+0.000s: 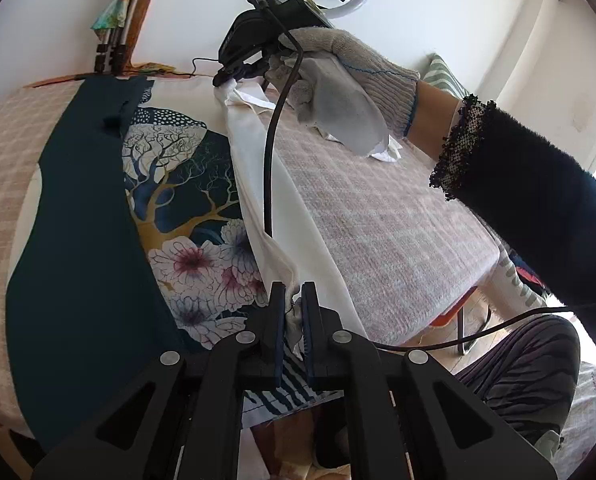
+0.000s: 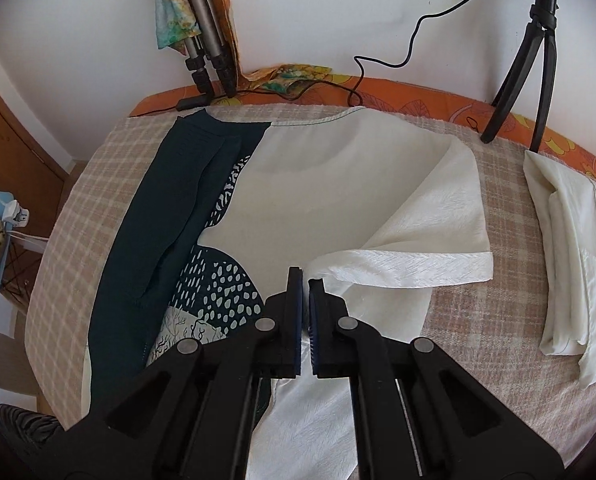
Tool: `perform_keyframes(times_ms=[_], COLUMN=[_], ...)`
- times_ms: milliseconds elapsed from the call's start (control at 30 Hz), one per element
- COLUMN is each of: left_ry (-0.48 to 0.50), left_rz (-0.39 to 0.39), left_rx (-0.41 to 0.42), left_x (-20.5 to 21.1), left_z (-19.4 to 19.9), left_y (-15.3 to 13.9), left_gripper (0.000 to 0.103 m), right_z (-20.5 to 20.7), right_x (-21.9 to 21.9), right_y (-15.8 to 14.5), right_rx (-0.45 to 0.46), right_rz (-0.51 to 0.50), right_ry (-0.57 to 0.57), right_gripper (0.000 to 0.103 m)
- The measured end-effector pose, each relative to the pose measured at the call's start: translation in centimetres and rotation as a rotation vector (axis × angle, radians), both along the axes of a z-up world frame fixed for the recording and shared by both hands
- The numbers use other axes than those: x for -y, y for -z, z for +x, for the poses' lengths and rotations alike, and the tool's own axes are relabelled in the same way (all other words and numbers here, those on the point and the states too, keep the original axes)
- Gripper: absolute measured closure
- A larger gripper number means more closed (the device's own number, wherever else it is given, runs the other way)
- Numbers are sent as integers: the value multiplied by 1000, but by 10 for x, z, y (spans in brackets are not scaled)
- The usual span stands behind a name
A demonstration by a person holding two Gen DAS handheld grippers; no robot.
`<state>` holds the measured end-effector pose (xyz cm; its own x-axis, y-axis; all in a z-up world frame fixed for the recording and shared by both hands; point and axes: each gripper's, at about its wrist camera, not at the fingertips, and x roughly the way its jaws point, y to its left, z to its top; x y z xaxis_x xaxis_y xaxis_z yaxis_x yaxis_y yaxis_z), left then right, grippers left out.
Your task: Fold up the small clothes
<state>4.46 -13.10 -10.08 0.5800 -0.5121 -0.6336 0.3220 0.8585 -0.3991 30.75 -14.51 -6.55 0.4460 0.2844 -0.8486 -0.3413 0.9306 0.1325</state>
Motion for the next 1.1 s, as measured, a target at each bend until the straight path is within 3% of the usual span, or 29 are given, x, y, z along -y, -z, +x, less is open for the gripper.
perform_keyframes(times_ms=[533, 600, 633, 700, 767, 833, 933, 1000, 1100], left_ry=[-10, -15, -14, -8, -1, 11, 21, 9, -45], left_rz=[30, 37, 32, 47, 55, 66, 84, 96, 115], left_rx=[-50, -74, -86, -115, -119, -104, -83, -78, -58], left_x=[-17, -19, -21, -25, -32, -42, -60, -74, -98], left_z=[-2, -1, -1, 1, 0, -4, -10, -8, 7], left_y=[14, 15, 14, 11, 4, -5, -21, -31, -47], left_gripper=[97, 91, 88, 62, 59, 59, 59, 58, 56], right_z=[5, 8, 8, 8, 3, -5, -12, -8, 9], right_x=[-62, -62, -60, -52, -38, -19, 19, 43, 75], right_y=[31, 36, 37, 33, 19, 0, -24, -31, -24], right_rx=[-25, -50, -66, -97, -95, -62, -28, 4, -20], right_rz=[-70, -65, -48, 3, 60, 131, 221, 201, 195], right_ry=[-75, -80, -88, -99, -111, -120, -96, -25, 98], right_gripper=[99, 99, 97, 89, 59, 48, 48, 48, 48])
